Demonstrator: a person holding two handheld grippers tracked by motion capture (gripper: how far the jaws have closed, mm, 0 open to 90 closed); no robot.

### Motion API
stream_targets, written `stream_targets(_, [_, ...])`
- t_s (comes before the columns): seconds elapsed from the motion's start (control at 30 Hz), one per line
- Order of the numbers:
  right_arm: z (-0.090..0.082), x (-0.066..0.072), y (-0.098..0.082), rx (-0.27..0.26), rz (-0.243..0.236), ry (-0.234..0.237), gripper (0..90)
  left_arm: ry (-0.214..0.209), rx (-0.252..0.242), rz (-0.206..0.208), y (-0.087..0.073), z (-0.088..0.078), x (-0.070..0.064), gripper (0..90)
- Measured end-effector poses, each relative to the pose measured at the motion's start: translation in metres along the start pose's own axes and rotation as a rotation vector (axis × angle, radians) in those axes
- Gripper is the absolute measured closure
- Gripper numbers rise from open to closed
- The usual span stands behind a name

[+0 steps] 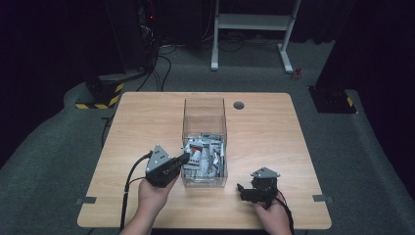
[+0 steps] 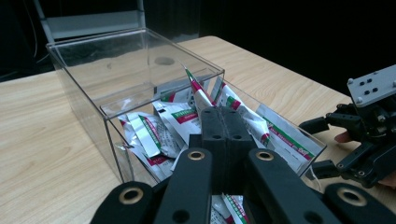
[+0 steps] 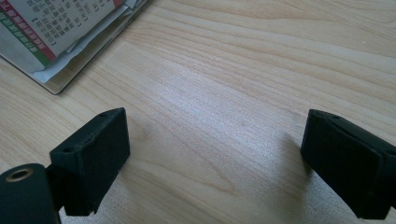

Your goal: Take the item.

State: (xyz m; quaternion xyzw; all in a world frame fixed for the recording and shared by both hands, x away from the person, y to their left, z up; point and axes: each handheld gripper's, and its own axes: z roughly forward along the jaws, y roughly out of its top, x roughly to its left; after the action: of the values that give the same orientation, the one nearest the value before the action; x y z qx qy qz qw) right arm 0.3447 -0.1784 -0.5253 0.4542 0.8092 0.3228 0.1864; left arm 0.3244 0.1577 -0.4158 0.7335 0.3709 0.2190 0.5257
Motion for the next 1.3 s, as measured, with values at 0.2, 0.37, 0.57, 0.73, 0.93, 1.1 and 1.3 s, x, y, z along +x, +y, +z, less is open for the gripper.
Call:
stream_targets(0.2, [0.000, 0.000, 0.000, 0.000, 0.001, 0.000, 7.8, 0.009, -0.016, 0.004, 0.003, -0.006, 0.002, 90.0])
stream_targets(0.37, [0.000, 0.000, 0.000, 0.000, 0.001, 0.000, 7.8, 0.023, -0.027, -0.001, 0.004, -0.014, 0.006, 90.0])
stream_targets(0.57, [0.000, 0.000, 0.000, 0.000, 0.001, 0.000, 7.8, 0.035, -0.036, -0.001, 0.004, -0.020, 0.010, 90.0])
stream_targets(0.73, [0.000, 0.000, 0.000, 0.000, 0.001, 0.000, 7.8, 0.046, -0.039, -0.001, 0.004, -0.026, 0.014, 90.0])
stream_targets(0.93, [0.000, 0.000, 0.000, 0.000, 0.001, 0.000, 7.8, 0.066, -0.044, -0.006, 0.002, -0.033, 0.021, 90.0])
stream_targets(1.1, [0.000, 0.000, 0.000, -0.001, 0.001, 0.001, 7.8, 0.082, -0.051, -0.016, 0.000, -0.039, 0.026, 90.0])
stream_targets(1.3, [0.000, 0.000, 0.000, 0.000, 0.001, 0.000, 7.8, 0.106, -0.053, -0.020, -0.002, -0.045, 0.035, 90.0])
